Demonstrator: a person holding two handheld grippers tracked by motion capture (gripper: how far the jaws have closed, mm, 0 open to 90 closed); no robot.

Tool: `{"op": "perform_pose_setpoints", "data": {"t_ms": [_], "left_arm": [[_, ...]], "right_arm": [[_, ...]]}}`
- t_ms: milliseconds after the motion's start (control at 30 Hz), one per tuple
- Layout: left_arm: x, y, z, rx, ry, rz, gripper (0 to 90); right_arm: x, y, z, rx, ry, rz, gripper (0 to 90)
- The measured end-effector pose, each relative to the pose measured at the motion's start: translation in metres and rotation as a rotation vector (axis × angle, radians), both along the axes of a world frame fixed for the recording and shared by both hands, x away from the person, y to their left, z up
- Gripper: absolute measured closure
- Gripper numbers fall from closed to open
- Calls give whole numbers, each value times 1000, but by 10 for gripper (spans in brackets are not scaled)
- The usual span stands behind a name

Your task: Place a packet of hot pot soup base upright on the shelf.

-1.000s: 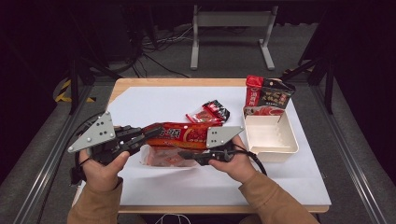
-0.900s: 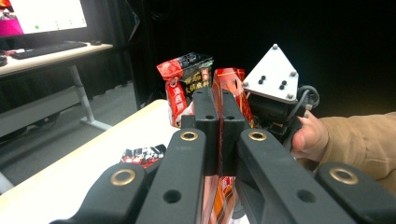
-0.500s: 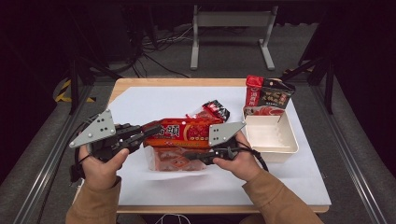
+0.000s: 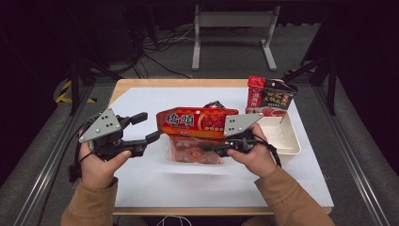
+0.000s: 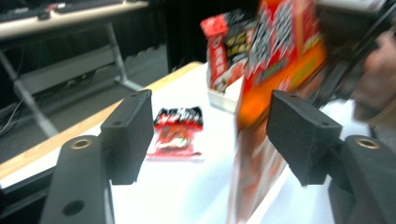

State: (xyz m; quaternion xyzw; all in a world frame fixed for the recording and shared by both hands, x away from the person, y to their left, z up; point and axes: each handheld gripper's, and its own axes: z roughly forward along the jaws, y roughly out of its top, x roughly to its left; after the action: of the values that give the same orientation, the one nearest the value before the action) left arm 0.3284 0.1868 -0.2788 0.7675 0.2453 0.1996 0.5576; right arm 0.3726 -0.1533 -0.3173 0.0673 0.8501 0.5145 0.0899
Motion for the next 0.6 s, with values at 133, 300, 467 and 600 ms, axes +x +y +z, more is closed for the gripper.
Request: {"op": "perform_pose_setpoints", "data": {"t_ms": [133, 300, 467, 600], "left_arm": [[11, -2, -11, 68, 40, 48, 263], [21, -3, -22, 86, 56, 61, 189], [30, 0, -33, 96, 82, 38, 172], [37, 2, -43, 114, 99, 58, 150]], "right_arm": [[2, -11, 7, 6, -10, -33, 704], [6, -23, 15, 19, -6, -67, 704], [11, -34, 23, 35, -4, -98, 704], [15, -42, 31, 49, -8, -117, 704]]}}
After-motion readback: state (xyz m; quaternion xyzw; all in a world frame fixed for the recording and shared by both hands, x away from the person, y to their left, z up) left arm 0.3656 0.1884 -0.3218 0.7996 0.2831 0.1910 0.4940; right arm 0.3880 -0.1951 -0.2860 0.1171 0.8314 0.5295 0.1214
